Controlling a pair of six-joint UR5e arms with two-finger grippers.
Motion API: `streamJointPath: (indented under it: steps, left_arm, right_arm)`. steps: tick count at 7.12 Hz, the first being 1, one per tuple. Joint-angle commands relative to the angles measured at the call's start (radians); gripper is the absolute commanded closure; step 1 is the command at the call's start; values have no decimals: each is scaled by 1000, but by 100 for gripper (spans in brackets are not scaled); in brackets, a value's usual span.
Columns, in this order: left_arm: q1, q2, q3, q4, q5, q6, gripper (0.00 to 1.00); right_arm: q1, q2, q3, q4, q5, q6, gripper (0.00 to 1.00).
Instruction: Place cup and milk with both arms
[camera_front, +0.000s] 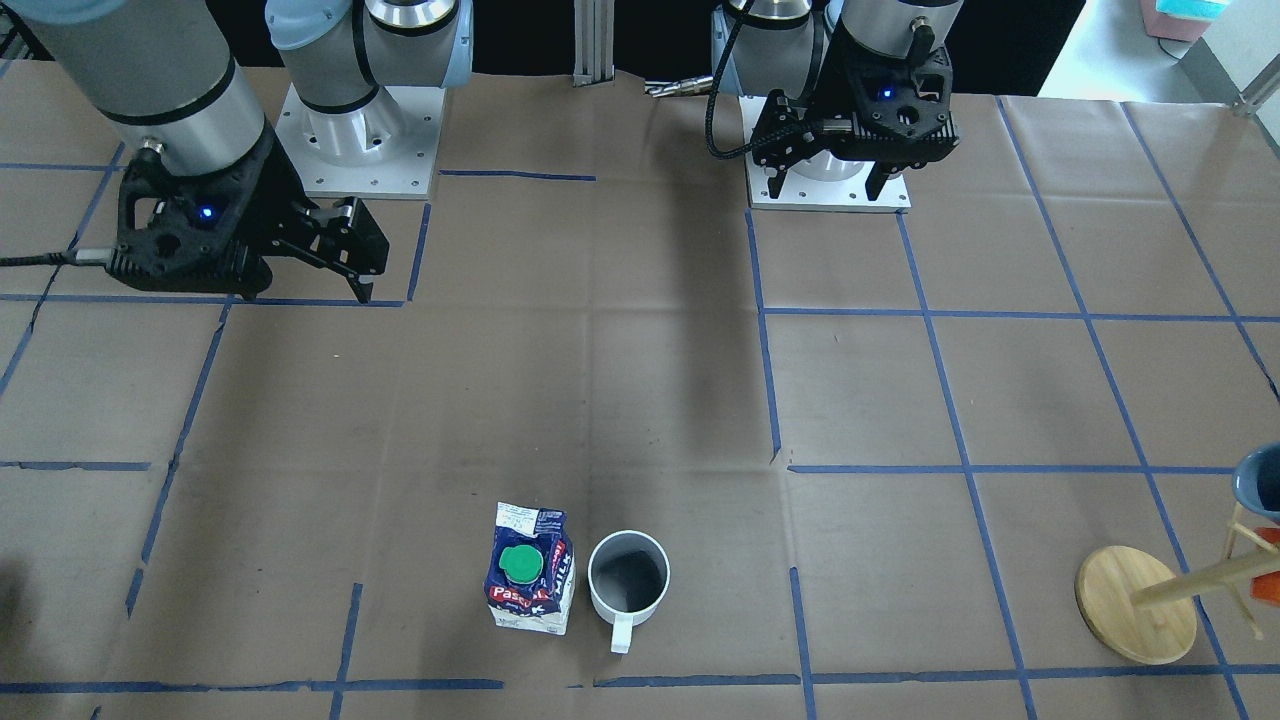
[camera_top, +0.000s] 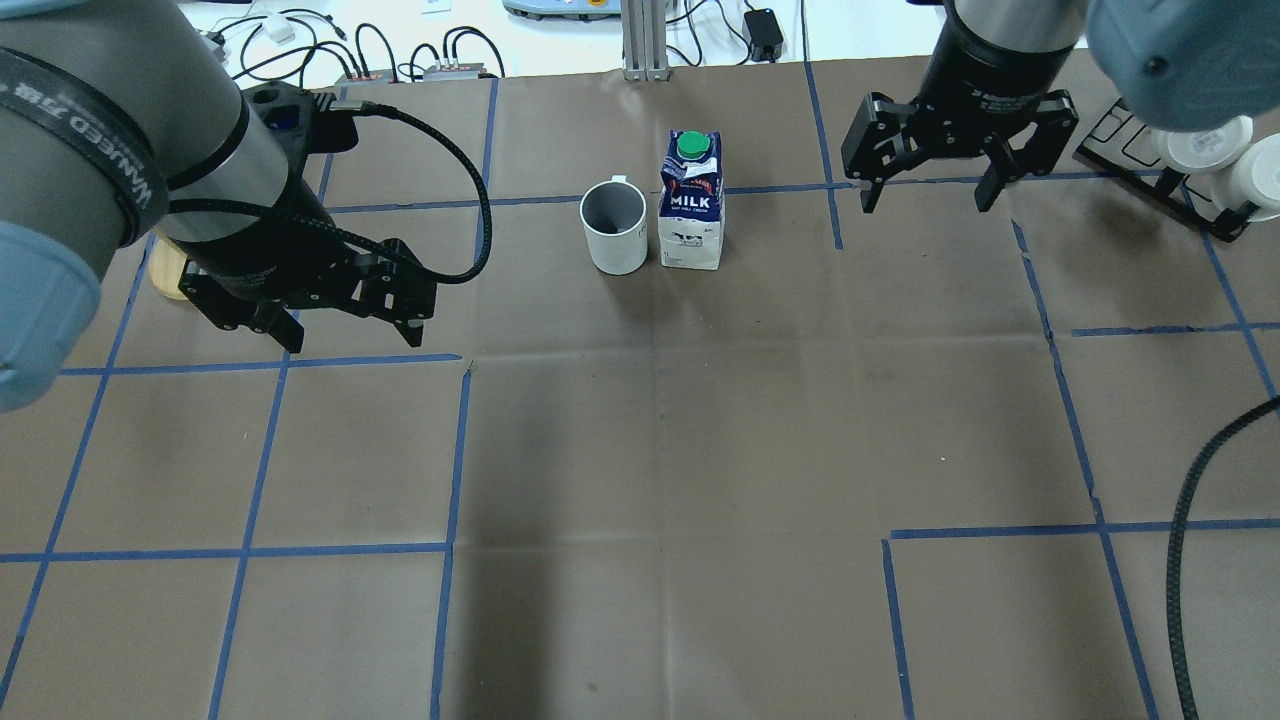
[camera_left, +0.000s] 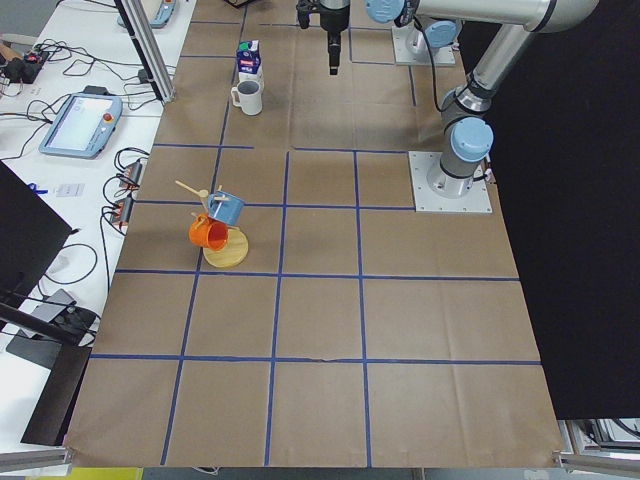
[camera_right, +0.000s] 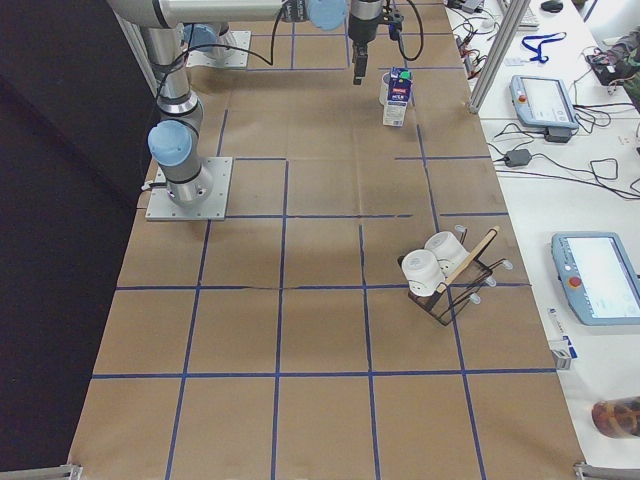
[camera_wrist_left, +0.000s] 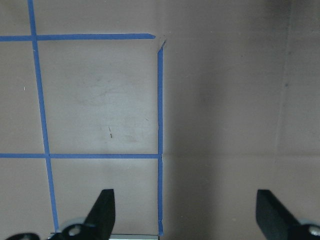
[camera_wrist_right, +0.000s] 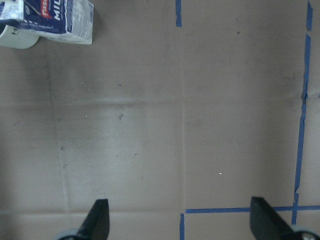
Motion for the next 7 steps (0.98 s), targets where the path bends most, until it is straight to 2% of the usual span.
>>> streamJointPath:
  steps: [1, 3, 7]
  left_arm:
    - [27, -13, 39, -8, 4, 0, 0]
    - [28, -28, 74, -18, 9, 2, 0]
    - [27, -27, 71, -21, 10, 34, 0]
  right_arm:
    - [-8, -34, 43, -30, -15, 7, 0]
    - [-8, -28, 46, -32, -17, 1, 0]
    - [-10, -31, 58, -33, -15, -8, 0]
